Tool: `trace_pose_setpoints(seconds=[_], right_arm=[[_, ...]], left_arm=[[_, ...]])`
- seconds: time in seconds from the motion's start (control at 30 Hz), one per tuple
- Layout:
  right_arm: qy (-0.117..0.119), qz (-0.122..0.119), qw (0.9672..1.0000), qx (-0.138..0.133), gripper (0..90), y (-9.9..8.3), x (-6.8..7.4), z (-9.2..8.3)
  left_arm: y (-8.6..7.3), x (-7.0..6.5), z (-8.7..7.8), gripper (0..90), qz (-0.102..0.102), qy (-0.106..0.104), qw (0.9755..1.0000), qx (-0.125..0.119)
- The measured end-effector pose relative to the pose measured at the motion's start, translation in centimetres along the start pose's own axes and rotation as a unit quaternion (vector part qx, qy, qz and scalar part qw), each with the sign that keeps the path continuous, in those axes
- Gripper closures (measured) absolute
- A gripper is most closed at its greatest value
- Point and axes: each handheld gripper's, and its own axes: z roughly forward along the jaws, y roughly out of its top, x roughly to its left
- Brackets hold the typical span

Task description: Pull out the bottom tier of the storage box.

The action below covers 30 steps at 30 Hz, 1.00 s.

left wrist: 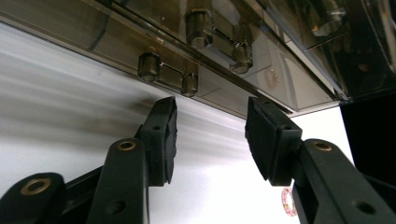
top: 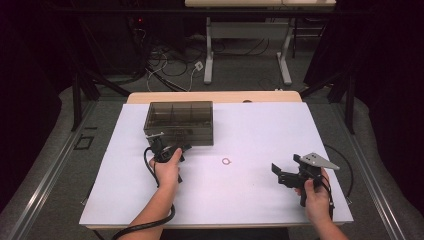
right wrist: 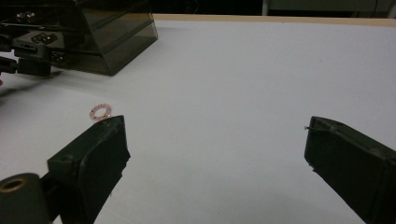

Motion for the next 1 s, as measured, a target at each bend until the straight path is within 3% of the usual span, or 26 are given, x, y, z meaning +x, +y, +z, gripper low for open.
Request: trace_pose_setpoints(seconds=[0.43, 1.0], right_arm=[[0.0, -0.001, 1.0, -0.004, 6.6, 0.0, -0.1, 0.0], [0.004, -0.001, 1.0, -0.003, 6.7, -0.1, -0.1, 0.1]], left_arm=[[0.0, 0.3, 0.7, 61.5, -0.003, 0.009, 0.9999, -0.004], [0.1, 1.0, 1.2, 72.6, -0.008, -0.001, 0.9999, -0.01]])
